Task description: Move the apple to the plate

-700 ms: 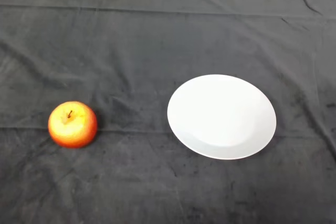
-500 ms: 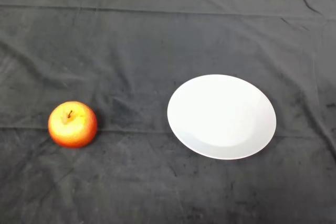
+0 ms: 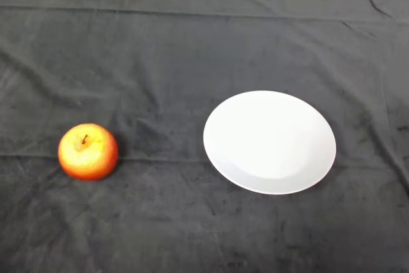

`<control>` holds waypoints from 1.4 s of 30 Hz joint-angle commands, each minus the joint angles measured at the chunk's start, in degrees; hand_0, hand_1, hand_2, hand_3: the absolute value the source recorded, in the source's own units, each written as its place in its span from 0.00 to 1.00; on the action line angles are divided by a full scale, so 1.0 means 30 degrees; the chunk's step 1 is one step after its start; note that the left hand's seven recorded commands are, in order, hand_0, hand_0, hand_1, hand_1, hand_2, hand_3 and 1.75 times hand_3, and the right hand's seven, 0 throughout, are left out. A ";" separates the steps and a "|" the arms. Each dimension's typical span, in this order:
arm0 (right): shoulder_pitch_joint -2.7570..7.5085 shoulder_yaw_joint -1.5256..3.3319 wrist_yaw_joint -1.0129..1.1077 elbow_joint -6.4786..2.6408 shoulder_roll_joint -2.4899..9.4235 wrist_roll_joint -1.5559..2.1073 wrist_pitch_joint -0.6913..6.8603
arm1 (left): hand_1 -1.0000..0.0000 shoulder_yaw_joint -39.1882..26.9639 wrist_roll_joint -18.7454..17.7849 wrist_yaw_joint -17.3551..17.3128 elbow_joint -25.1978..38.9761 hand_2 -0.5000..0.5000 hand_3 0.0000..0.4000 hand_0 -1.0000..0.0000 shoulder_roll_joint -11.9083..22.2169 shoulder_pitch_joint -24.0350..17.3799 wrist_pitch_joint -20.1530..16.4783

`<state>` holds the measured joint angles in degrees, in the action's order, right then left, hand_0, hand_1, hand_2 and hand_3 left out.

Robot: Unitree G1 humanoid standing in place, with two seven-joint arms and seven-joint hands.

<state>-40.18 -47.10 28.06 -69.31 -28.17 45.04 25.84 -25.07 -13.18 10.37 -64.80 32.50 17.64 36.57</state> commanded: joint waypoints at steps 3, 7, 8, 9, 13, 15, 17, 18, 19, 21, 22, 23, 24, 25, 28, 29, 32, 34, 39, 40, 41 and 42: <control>-0.0587 -0.0285 0.0101 0.0232 -0.0637 0.0452 -0.0085 | 1.00 0.0755 0.0726 0.0139 -0.0821 0.50 0.00 1.00 -0.0306 0.1292 0.0698; -0.0588 -0.0285 0.0101 0.0232 -0.0637 0.0451 -0.0085 | 1.00 0.1453 0.1520 0.0345 -0.0790 0.50 0.00 1.00 -0.0738 0.1645 0.1112; -0.0588 -0.0285 0.0101 0.0232 -0.0637 0.0451 -0.0085 | 1.00 0.1645 0.1734 0.0384 -0.0775 0.50 0.00 1.00 -0.0846 0.1721 0.1213; -0.0588 -0.0285 0.0101 0.0232 -0.0637 0.0451 -0.0085 | 1.00 0.1812 0.1919 0.0408 -0.0762 0.50 0.00 1.00 -0.0932 0.1786 0.1294; -0.0587 -0.0285 0.0101 0.0233 -0.0636 0.0451 -0.0085 | 1.00 0.2620 0.2801 0.0549 -0.0691 0.50 0.00 1.00 -0.1311 0.2127 0.1530; -0.0587 -0.0285 0.0101 0.0234 -0.0635 0.0451 -0.0085 | 1.00 0.3025 0.3232 0.0620 -0.0639 0.50 0.00 1.00 -0.1499 0.2293 0.1582; -0.0586 -0.0285 0.0101 0.0236 -0.0634 0.0450 -0.0086 | 1.00 0.3393 0.3608 0.0627 -0.0576 0.50 0.00 1.00 -0.1663 0.2401 0.1631; -0.0586 -0.0285 0.0100 0.0237 -0.0634 0.0450 -0.0086 | 1.00 0.3592 0.3809 0.0636 -0.0527 0.50 0.00 1.00 -0.1759 0.2450 0.1644; -0.0585 -0.0285 0.0100 0.0238 -0.0633 0.0450 -0.0086 | 1.00 0.3799 0.4014 0.0665 -0.0451 0.50 0.00 1.00 -0.1870 0.2491 0.1636; -0.0584 -0.0285 0.0099 0.0240 -0.0632 0.0450 -0.0086 | 1.00 0.4169 0.4367 0.0692 -0.0261 0.50 0.00 1.00 -0.2067 0.2522 0.1606; -0.0584 -0.0285 0.0099 0.0242 -0.0631 0.0450 -0.0086 | 1.00 0.4364 0.4548 0.0703 -0.0139 0.50 0.00 1.00 -0.2174 0.2521 0.1583; -0.0583 -0.0284 0.0098 0.0244 -0.0630 0.0449 -0.0086 | 1.00 0.4529 0.4698 0.0707 -0.0022 0.50 0.00 1.00 -0.2262 0.2516 0.1553; -0.0582 -0.0284 0.0097 0.0246 -0.0629 0.0449 -0.0087 | 1.00 0.4746 0.4891 0.0713 0.0149 0.50 0.00 1.00 -0.2376 0.2516 0.1492; -0.0581 -0.0284 0.0096 0.0249 -0.0628 0.0449 -0.0087 | 1.00 0.4899 0.5021 0.0699 0.0282 0.50 0.00 1.00 -0.2447 0.2516 0.1440; -0.0578 -0.0283 0.0093 0.0258 -0.0623 0.0449 -0.0087 | 1.00 0.5392 0.5422 0.0656 0.0813 0.50 0.00 1.00 -0.2678 0.2526 0.1175; -0.0577 -0.0282 0.0092 0.0261 -0.0621 0.0448 -0.0087 | 1.00 0.5535 0.5534 0.0647 0.0981 0.50 0.00 1.00 -0.2746 0.2534 0.1083; -0.0572 -0.0281 0.0088 0.0274 -0.0615 0.0448 -0.0088 | 1.00 0.5995 0.5885 0.0601 0.1488 0.50 0.00 1.00 -0.2961 0.2607 0.0782; -0.0569 -0.0279 0.0085 0.0282 -0.0612 0.0447 -0.0089 | 1.00 0.6244 0.6072 0.0589 0.1710 0.50 0.00 1.00 -0.3089 0.2701 0.0606; -0.0560 -0.0276 0.0076 0.0306 -0.0601 0.0446 -0.0090 | 1.00 0.6974 0.6624 0.0711 0.2101 0.50 0.00 1.00 -0.3574 0.3162 0.0033; -0.0559 -0.0275 0.0075 0.0310 -0.0600 0.0446 -0.0090 | 1.00 0.7108 0.6722 0.0749 0.2142 0.50 0.00 1.00 -0.3676 0.3248 -0.0064; -0.0557 -0.0274 0.0073 0.0316 -0.0598 0.0446 -0.0091 | 1.00 0.7294 0.6857 0.0813 0.2190 0.50 0.00 1.00 -0.3827 0.3366 -0.0197; -0.0555 -0.0273 0.0071 0.0320 -0.0596 0.0445 -0.0091 | 1.00 0.7437 0.6956 0.0864 0.2224 0.50 0.00 1.00 -0.3943 0.3451 -0.0296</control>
<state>-40.19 -47.11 28.06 -69.30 -28.19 45.04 25.84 -3.03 7.03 12.37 -60.74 20.74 26.20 36.35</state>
